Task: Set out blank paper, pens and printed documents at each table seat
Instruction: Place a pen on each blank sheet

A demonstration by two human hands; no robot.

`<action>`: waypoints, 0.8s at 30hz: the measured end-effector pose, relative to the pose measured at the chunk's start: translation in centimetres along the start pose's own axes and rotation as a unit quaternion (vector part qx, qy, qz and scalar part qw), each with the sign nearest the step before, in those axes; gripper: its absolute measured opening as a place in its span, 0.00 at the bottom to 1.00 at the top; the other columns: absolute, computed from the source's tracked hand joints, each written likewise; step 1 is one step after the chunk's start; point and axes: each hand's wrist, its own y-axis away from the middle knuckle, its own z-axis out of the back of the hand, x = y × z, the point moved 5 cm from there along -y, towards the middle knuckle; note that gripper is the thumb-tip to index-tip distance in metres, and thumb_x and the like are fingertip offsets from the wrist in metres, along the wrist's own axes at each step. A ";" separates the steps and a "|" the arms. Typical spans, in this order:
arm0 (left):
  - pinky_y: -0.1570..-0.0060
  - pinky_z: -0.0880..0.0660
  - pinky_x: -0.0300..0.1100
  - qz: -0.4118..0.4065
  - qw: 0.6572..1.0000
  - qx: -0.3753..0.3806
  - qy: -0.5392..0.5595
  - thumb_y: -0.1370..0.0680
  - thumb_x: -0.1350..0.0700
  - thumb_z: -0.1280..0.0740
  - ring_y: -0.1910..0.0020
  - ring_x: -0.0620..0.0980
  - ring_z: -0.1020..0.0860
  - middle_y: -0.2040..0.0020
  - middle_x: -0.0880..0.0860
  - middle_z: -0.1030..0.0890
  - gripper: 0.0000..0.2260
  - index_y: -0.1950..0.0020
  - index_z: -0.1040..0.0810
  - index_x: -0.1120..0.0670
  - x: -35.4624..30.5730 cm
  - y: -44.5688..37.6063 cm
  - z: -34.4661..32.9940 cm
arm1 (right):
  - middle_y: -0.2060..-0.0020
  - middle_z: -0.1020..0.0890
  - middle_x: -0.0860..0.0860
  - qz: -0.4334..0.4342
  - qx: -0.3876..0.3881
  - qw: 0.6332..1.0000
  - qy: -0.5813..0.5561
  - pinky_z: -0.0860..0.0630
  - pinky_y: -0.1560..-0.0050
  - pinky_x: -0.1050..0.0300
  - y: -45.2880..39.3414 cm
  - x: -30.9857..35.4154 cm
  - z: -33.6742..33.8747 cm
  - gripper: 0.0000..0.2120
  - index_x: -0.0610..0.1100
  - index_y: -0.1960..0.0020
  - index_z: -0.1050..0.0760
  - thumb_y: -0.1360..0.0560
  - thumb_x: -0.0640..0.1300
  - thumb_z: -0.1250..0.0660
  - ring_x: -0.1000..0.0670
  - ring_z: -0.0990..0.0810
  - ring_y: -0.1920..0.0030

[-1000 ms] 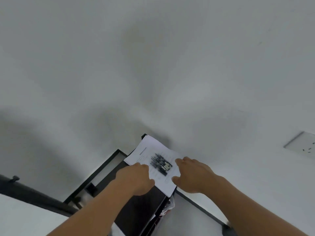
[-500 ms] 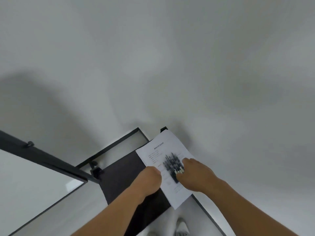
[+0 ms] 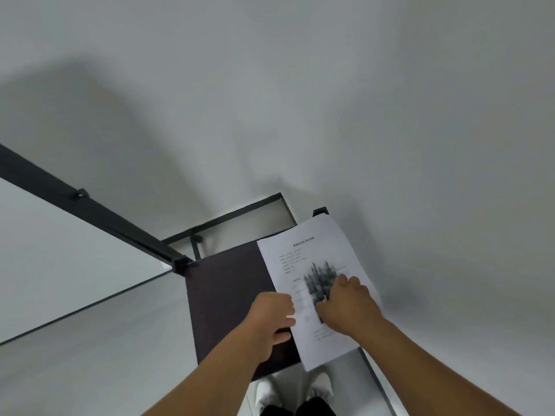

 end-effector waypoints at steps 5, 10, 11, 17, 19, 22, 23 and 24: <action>0.42 0.17 0.52 -0.002 0.998 -0.004 0.062 0.15 0.58 0.33 0.41 0.55 0.17 0.40 0.57 0.16 0.08 0.38 0.19 0.57 0.2 -1.3 -0.3 | 0.24 0.35 0.41 0.009 -0.040 0.999 0.021 0.24 0.32 0.46 -1.3 0.5 -0.6 0.44 0.43 0.18 0.49 0.22 0.62 0.32 0.40 0.31 0.25; 0.36 0.19 0.53 -0.006 0.997 0.017 0.069 0.15 0.56 0.33 0.39 0.55 0.17 0.38 0.57 0.16 0.08 0.37 0.20 0.54 0.0 -2.0 -1.2 | 0.28 0.32 0.41 0.010 -0.080 0.996 0.036 0.22 0.36 0.49 -2.3 0.8 -0.9 0.41 0.43 0.22 0.45 0.23 0.62 0.30 0.41 0.28 0.30; 0.37 0.19 0.53 -0.002 0.997 0.016 0.075 0.15 0.56 0.33 0.39 0.55 0.17 0.39 0.56 0.16 0.08 0.37 0.20 0.53 0.1 -2.2 -1.2 | 0.29 0.31 0.42 0.009 -0.082 0.996 0.035 0.22 0.37 0.50 -2.5 0.8 -1.0 0.40 0.43 0.23 0.43 0.24 0.62 0.29 0.42 0.28 0.31; 0.41 0.19 0.53 0.007 0.995 0.000 0.099 0.16 0.57 0.34 0.40 0.55 0.16 0.41 0.58 0.13 0.09 0.38 0.18 0.54 0.2 -2.7 -1.0 | 0.34 0.27 0.44 0.011 -0.094 0.995 0.022 0.20 0.41 0.53 -2.9 1.5 -2.0 0.39 0.45 0.28 0.42 0.25 0.63 0.26 0.45 0.23 0.37; 0.38 0.18 0.54 0.010 0.994 -0.006 0.107 0.17 0.58 0.35 0.40 0.56 0.15 0.41 0.58 0.13 0.10 0.39 0.17 0.54 0.2 -2.9 -0.8 | 0.35 0.27 0.44 0.012 -0.108 0.994 0.023 0.19 0.42 0.54 -3.0 1.5 -2.1 0.37 0.45 0.29 0.42 0.24 0.62 0.27 0.45 0.22 0.38; 0.39 0.18 0.54 0.015 0.993 -0.016 0.115 0.17 0.59 0.35 0.40 0.56 0.15 0.41 0.58 0.12 0.10 0.39 0.17 0.56 0.3 -3.0 -0.7 | 0.36 0.25 0.45 0.016 -0.127 0.991 0.027 0.17 0.43 0.55 -3.0 1.3 -2.0 0.33 0.45 0.30 0.39 0.22 0.62 0.29 0.47 0.21 0.41; 0.39 0.18 0.54 0.017 0.993 -0.018 0.118 0.18 0.59 0.35 0.40 0.56 0.15 0.42 0.58 0.12 0.11 0.39 0.17 0.56 0.4 -3.0 -0.6 | 0.37 0.25 0.45 0.018 -0.129 0.991 0.030 0.18 0.44 0.56 -2.9 1.3 -2.1 0.32 0.45 0.30 0.39 0.22 0.61 0.30 0.47 0.21 0.41; 0.39 0.18 0.54 0.017 0.992 -0.018 0.120 0.18 0.59 0.36 0.41 0.56 0.15 0.42 0.58 0.12 0.11 0.39 0.17 0.57 0.4 -3.0 -0.7 | 0.37 0.25 0.45 0.021 -0.131 0.990 0.037 0.18 0.44 0.56 -2.9 1.2 -2.2 0.30 0.44 0.30 0.38 0.21 0.60 0.31 0.47 0.21 0.41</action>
